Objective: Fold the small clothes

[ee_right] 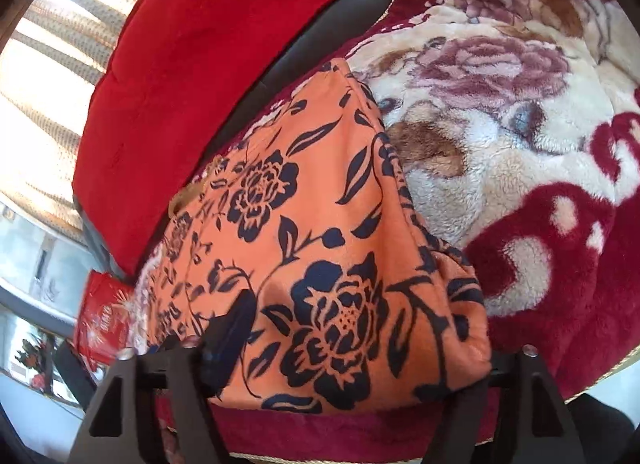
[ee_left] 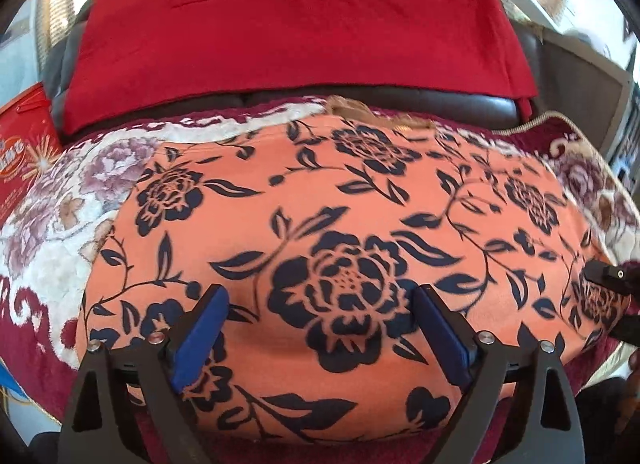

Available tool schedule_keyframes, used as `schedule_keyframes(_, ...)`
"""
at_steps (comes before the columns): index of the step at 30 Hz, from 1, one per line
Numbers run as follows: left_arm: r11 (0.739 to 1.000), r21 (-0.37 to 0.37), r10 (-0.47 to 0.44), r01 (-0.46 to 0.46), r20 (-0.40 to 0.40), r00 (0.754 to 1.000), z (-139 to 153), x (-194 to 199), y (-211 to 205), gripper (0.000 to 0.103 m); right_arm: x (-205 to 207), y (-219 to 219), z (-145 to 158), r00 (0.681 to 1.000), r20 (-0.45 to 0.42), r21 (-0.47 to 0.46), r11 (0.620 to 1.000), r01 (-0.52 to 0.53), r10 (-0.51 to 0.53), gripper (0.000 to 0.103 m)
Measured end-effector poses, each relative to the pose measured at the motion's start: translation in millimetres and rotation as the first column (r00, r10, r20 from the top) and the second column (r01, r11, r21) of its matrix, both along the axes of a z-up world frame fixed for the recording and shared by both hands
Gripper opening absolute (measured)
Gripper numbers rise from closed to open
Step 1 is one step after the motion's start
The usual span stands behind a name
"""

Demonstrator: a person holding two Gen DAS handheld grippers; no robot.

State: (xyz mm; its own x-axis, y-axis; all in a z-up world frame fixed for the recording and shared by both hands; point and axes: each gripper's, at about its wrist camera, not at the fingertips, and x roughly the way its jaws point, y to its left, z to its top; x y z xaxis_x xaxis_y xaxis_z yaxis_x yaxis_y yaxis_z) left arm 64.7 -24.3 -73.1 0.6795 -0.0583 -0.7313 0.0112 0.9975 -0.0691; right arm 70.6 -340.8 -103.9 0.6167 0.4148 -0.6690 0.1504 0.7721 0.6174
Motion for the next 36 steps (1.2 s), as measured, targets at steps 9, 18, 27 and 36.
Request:
schedule_keyframes(9,1.0,-0.03,0.002,-0.001,0.031,1.0,11.3,-3.4,14.0,0.094,4.2,37.9,38.9,0.992,0.089,-0.247,0.967,-0.065,0.089,0.029)
schedule_keyframes(18,0.973,-0.142,0.199,-0.182,0.117,0.973,46.0,-15.2,94.5,0.094,11.6,115.9,99.7,0.936,0.241,-0.323,0.93,-0.174,0.258,0.023)
schedule_keyframes(27,0.946,-0.141,0.296,-0.291,0.015,0.955,0.7,-12.9,140.0,0.094,37.7,157.4,61.4,0.951,0.195,-0.199,0.959,-0.2,0.239,0.025)
schedule_keyframes(36,0.945,-0.157,0.293,-0.287,0.021,0.956,-0.7,-12.7,140.6,0.094,-4.8,41.0,59.0,0.978,0.209,-0.16,0.986,0.056,-0.021,0.025)
